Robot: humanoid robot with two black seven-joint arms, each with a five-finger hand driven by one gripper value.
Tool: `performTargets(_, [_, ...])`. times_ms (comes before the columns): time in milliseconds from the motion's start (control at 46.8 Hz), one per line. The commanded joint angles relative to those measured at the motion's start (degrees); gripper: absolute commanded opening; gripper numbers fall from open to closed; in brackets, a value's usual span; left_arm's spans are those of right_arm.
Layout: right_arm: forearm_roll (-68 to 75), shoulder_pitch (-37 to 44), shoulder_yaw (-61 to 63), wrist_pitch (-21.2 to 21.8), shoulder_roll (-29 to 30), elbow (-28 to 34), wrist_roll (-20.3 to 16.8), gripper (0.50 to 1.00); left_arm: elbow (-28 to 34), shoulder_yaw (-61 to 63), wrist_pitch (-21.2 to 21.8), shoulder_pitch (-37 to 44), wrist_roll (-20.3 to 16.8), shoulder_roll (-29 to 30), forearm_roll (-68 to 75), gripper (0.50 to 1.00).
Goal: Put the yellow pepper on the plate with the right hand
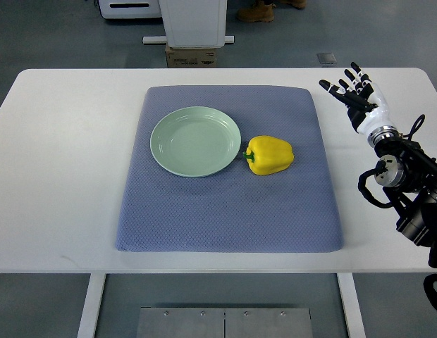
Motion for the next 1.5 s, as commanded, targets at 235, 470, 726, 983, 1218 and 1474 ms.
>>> performTargets(235, [0.00, -0.06, 0.09, 0.30, -0.44, -0.05, -0.01, 1.000, 0.00, 0.00, 0.00, 0.00, 0.00, 0.00, 0.00, 1.000])
performTargets(470, [0.09, -0.32, 0.52, 0.21, -0.36, -0.22, 0.08, 1.000, 0.00, 0.00, 0.00, -0.09, 0.00, 0.00, 0.00, 1.000])
performTargets(726, [1.14, -0.33, 0.09, -0.05, -0.27, -0.14, -0.01, 1.000, 0.09, 0.00, 0.00, 0.00, 0.00, 0.00, 0.00, 1.000])
performTargets(983, [1.06, 0.29, -0.27, 1.44, -1.14, 0.39, -0.01, 1.000, 0.09, 0.00, 0.00, 0.00, 0.00, 0.00, 0.00, 1.000])
performTargets(1218, [0.97, 2.66, -7.20, 3.73, -4.92, 2.15, 0.08, 1.000, 0.09, 0.00, 0.00, 0.00, 0.00, 0.00, 0.00, 1.000])
performTargets(1474, [0.35, 8.37, -25.38, 4.52, -12.48, 8.21, 3.50, 0.998, 0.00, 0.00, 0.00, 0.00, 0.00, 0.00, 0.00, 1.000])
